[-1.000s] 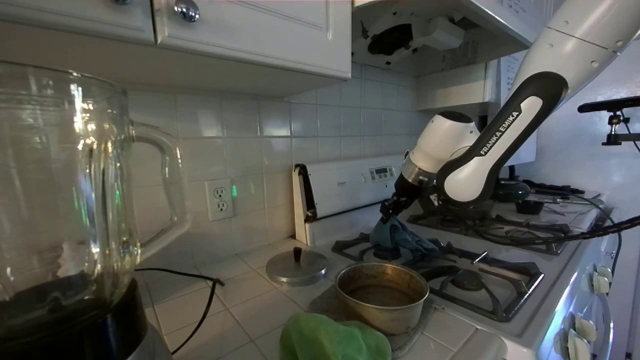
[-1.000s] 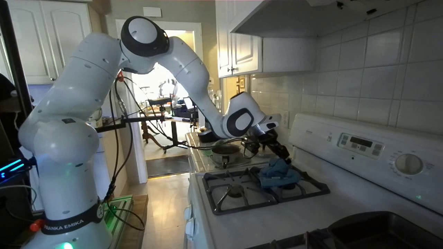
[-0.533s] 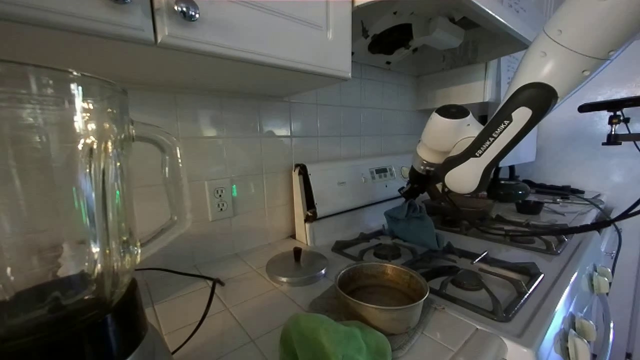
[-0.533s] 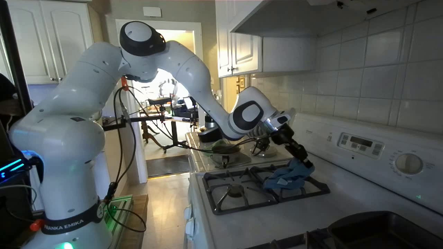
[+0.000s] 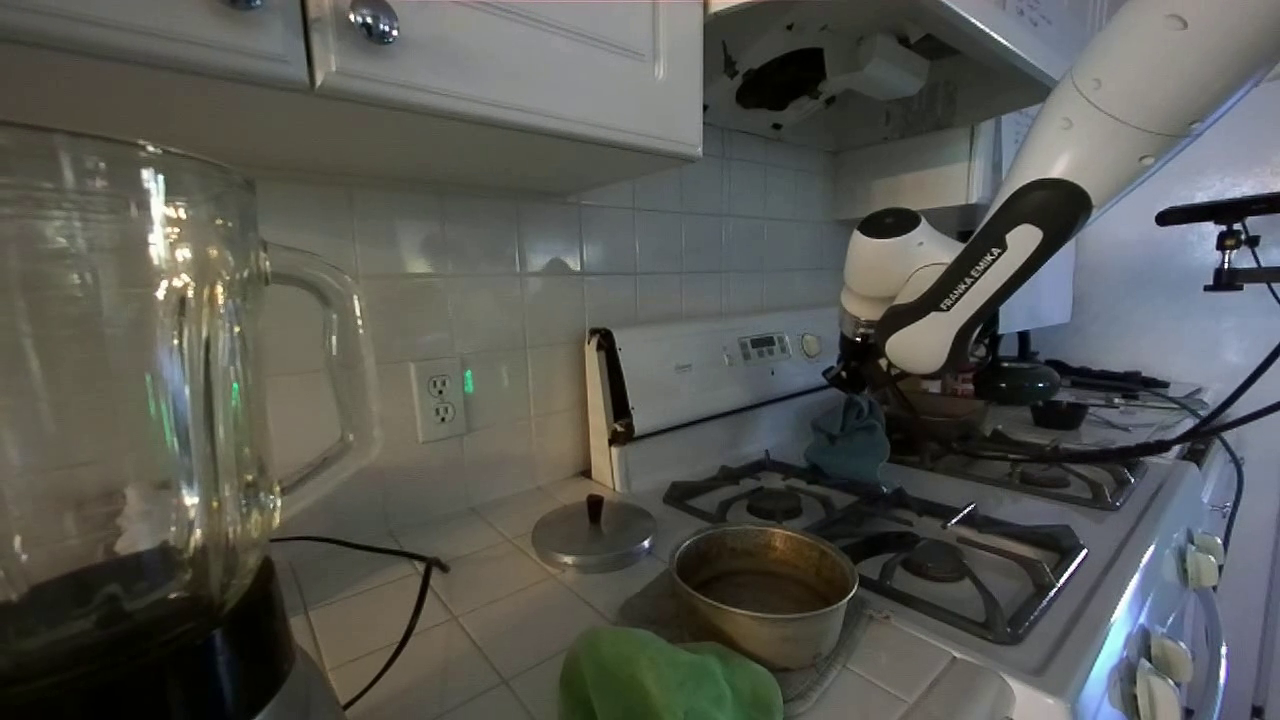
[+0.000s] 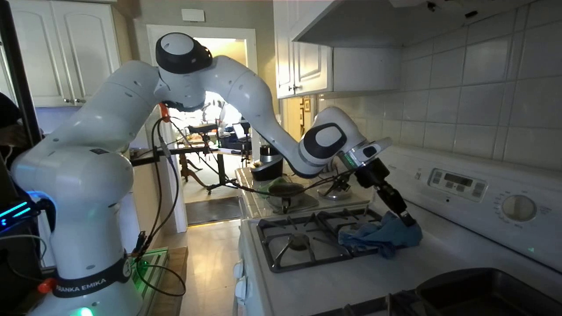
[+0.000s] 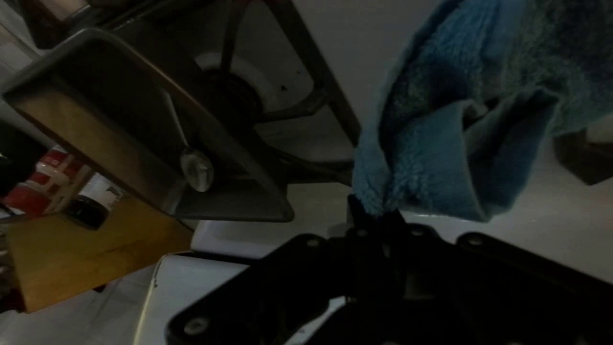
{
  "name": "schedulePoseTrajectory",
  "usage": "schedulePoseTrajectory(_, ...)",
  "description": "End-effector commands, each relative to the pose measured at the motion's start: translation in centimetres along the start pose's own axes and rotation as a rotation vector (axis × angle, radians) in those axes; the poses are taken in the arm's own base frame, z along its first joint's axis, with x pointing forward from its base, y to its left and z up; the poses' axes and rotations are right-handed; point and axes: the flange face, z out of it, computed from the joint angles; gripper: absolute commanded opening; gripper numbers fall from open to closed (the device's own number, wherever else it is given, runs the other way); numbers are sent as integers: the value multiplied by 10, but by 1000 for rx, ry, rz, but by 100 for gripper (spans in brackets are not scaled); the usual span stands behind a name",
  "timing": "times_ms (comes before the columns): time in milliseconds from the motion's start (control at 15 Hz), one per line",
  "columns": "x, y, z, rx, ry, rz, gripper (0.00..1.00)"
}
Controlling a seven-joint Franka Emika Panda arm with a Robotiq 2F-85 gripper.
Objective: Use the blue cloth to wipe the center of the stove
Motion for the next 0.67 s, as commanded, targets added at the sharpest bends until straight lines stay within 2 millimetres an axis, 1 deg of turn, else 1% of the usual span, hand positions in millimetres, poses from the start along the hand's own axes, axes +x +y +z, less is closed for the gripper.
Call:
schedulePoseTrajectory(0,20,11,2,-85,43,113,2)
schedulePoseTrajectory(267,29,19,6,-133,54,178,2)
schedulePoseTrajectory(400,28,21,13,-166,35,190,2)
schedulePoseTrajectory(600,22,29,29,-255,-40,162,2)
